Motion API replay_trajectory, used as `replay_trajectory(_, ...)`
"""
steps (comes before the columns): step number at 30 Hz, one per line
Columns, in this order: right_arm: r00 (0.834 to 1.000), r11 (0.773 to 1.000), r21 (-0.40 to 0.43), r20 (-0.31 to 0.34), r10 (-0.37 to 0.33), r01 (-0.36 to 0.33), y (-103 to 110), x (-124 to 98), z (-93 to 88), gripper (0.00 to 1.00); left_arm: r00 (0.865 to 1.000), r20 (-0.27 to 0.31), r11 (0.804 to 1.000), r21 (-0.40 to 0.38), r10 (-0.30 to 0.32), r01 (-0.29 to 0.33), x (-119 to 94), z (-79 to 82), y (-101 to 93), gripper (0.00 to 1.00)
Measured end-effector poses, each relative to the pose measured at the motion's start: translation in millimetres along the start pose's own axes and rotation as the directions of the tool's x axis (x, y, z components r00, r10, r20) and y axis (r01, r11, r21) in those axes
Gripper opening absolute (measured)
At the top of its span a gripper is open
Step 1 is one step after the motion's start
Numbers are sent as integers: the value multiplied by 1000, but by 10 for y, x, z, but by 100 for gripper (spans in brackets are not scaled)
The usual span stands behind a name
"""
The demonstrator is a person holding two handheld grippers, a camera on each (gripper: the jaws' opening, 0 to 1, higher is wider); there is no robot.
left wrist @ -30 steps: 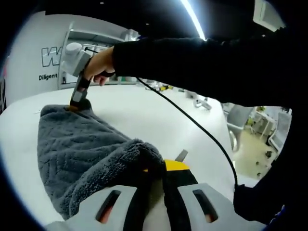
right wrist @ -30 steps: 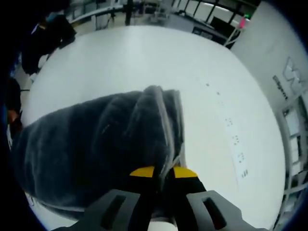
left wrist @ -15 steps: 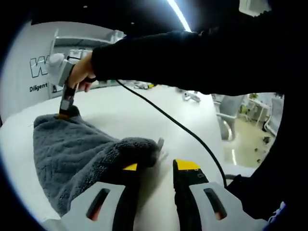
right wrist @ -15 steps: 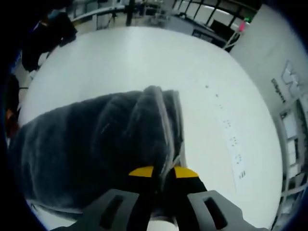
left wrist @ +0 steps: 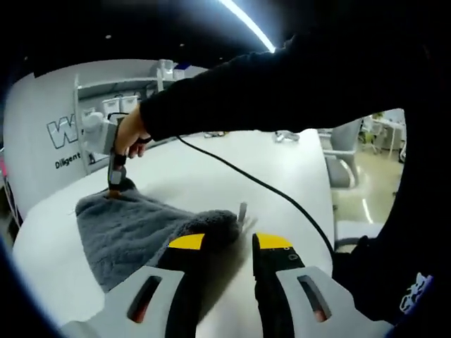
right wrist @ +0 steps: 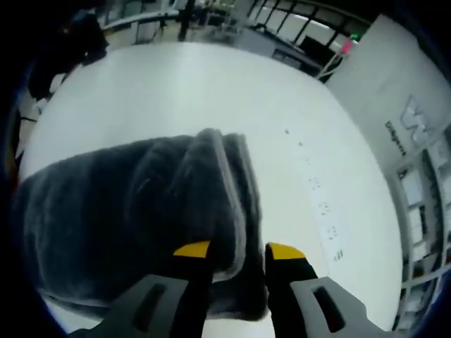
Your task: Open the folded towel by lifting each exposed corner and separating the folded layers until the towel lies flat within the target outline without major curled edges
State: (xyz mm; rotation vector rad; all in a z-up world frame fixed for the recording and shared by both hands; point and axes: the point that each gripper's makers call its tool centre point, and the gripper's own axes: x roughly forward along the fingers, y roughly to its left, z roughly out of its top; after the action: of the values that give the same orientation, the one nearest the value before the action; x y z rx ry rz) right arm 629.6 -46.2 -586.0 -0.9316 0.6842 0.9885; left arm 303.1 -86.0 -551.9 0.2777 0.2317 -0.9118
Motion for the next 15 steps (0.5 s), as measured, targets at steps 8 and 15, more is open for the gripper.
replay_trajectory(8, 999, 999, 12, 40, -34, 33, -75, -217, 46, 32, 999, 27, 998, 53, 41, -42, -40, 83, 54, 29)
replay_trajectory(15, 988, 994, 87, 131, -78, 67, -120, -323, 157, 94, 994, 14, 985, 136, 108, -109, -63, 109, 187, 66)
